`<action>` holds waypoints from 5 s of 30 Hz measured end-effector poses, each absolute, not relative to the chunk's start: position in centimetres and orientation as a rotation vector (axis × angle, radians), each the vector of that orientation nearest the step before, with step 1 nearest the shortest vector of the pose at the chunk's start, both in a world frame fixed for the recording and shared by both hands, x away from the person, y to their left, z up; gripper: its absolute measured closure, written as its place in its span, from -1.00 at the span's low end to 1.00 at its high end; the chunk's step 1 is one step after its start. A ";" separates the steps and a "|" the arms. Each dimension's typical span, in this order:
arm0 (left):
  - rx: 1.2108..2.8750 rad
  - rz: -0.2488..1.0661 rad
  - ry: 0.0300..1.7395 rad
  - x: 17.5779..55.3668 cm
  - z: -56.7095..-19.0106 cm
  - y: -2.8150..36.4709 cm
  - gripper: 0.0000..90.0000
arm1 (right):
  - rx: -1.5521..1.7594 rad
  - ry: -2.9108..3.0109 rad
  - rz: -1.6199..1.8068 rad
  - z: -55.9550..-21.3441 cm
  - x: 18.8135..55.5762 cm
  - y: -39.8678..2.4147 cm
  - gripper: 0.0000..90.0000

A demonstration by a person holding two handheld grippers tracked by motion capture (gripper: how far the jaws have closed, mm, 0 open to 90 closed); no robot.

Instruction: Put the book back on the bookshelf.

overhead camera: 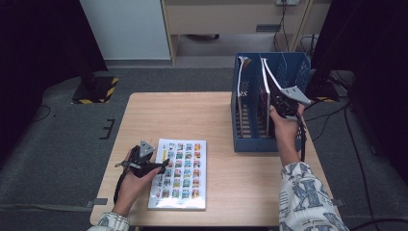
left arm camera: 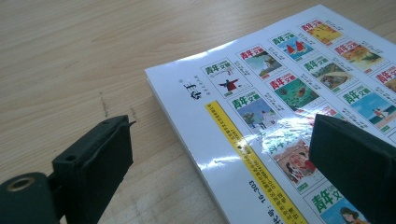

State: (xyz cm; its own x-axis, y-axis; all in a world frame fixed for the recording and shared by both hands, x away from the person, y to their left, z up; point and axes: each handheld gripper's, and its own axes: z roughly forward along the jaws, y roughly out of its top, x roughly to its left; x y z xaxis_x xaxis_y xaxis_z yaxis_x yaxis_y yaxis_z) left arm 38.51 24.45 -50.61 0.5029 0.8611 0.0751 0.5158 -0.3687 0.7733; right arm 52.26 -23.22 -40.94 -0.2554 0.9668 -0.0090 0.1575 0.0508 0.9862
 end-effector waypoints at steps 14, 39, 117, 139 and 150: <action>2.044 0.628 1.127 38.5 -50.6 24.4 -0.87 | 1.220 1.534 1.331 -40.8 51.4 -23.8 0.29; 2.039 0.629 1.133 38.4 -50.5 24.4 -0.88 | 1.234 1.518 1.257 -40.3 48.4 -24.4 -0.29; 2.001 0.571 1.167 38.8 -50.8 25.3 -0.93 | 1.145 1.719 1.352 -43.0 40.0 -21.9 -0.75; 2.015 0.571 1.156 38.9 -50.8 25.2 -0.92 | 0.995 1.916 1.339 -43.8 38.0 -16.3 -0.69; 2.016 0.558 1.154 38.8 -50.8 25.0 -0.90 | 0.919 2.025 1.351 -44.8 37.4 -12.6 -0.66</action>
